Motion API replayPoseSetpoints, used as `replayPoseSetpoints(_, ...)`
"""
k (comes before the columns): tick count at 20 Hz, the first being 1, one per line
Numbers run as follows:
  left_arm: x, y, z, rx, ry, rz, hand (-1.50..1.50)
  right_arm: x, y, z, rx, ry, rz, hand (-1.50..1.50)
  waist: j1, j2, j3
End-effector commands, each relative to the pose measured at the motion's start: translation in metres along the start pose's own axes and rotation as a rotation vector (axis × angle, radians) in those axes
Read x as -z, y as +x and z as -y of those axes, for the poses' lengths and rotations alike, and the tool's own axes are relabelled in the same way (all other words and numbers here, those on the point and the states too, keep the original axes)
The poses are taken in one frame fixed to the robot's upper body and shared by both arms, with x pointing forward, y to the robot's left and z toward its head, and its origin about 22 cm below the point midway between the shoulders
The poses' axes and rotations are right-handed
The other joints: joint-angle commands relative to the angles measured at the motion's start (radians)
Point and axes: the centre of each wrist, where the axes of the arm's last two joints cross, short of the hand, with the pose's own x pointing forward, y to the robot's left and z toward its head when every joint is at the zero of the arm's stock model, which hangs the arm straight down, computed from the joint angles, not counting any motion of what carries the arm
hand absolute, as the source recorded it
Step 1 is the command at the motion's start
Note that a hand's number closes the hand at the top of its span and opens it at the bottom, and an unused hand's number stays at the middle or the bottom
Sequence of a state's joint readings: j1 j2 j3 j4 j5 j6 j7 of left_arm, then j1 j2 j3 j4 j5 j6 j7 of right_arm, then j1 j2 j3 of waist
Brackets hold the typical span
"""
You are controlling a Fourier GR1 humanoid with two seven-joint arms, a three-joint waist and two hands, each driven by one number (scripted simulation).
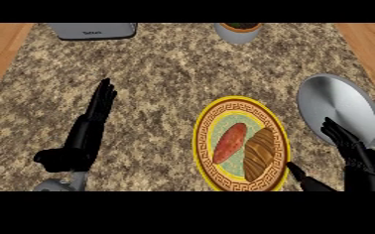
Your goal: Pick the sweet potato from the plate and place it in the pan
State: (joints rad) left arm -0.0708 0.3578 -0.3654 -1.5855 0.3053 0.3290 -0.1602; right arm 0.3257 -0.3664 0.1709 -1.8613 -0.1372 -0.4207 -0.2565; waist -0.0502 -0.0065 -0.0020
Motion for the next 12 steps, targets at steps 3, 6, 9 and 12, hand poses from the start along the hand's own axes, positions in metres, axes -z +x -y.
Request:
replayPoseSetpoints(3,0.004,0.003,0.016,-0.032,-0.046,0.005,0.00,-0.033,0.033,0.012,-0.189,0.002,-0.007,-1.50,0.037,0.005,0.000)
replayPoseSetpoints(6,0.002,0.000,0.010,-0.027,-0.072,-0.017,0.00,-0.024,0.031,-0.002,-0.260,0.071,-0.071,-1.50,0.052,0.007,0.000)
replayPoseSetpoints(9,0.008,-0.006,0.015,-0.034,-0.062,0.009,0.00,-0.011,0.057,0.000,-0.342,0.161,-0.112,-1.50,0.056,0.009,-0.001)
replayPoseSetpoints(12,0.005,-0.003,0.022,-0.024,-0.080,0.008,0.00,0.011,0.066,-0.004,-0.434,0.227,-0.193,-1.50,0.069,0.010,-0.001)
